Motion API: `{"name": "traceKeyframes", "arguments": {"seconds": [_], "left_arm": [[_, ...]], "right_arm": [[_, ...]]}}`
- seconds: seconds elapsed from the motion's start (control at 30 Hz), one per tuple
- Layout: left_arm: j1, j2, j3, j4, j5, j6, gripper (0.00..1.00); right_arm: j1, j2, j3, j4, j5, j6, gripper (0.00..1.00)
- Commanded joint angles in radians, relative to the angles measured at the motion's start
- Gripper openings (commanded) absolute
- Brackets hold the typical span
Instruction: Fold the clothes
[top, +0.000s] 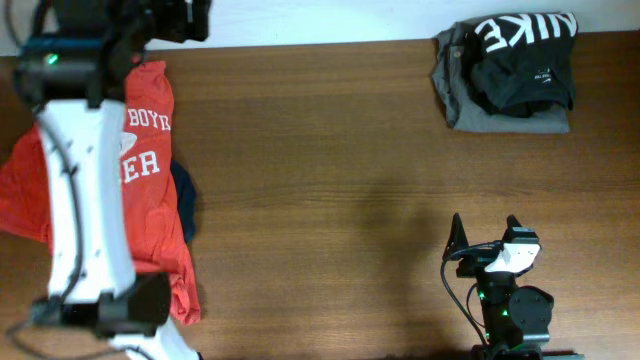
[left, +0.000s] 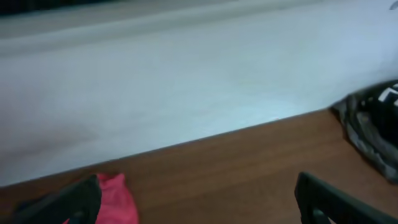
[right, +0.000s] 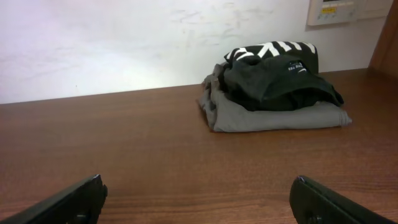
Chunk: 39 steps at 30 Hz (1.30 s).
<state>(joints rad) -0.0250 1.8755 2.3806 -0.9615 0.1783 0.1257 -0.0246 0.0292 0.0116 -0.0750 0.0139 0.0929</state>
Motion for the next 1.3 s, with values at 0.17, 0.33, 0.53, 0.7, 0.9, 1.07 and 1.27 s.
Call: {"name": "traceKeyframes", "arguments": {"seconds": [0.17,0.33,0.53,0.7,0.9,1.07,1.27], "left_arm": [[0.008,-0.429,-0.657,0.369,-0.018,0.038,0.99],[0.008,-0.718,-1.114,0.593,0.010,0.038,0.99],[0.008,-1.023,-1.554,0.784,0.027,0.038,0.99],[0.008,-1.310,-1.891,0.927,0.035,0.037,0.99],[0.008,-1.574,-2.129,0.967,0.034,0.037,0.99],[0.008,-1.684,-2.251,0.970,0.034,0.038,0.99],[0.008,-1.755,-2.346,1.020,-0.028,0.038,0.99]], "right_arm": [[-0.002,0.001,-0.006,-0.006,-0.010,-0.010,0.99],[-0.002,0.001,-0.006,-0.006,-0.010,-0.010,0.99],[-0.002,0.001,-0.006,-0.006,-0.010,-0.010,0.99],[-0.002,0.001,-0.006,-0.006,-0.010,-0.010,0.99],[-0.002,0.001,-0.006,-0.006,-0.010,-0.010,0.99],[-0.002,0.001,-0.006,-0.006,-0.010,-0.010,0.99],[-0.002,0.001,-0.006,-0.006,-0.010,-0.010,0.99]]}}
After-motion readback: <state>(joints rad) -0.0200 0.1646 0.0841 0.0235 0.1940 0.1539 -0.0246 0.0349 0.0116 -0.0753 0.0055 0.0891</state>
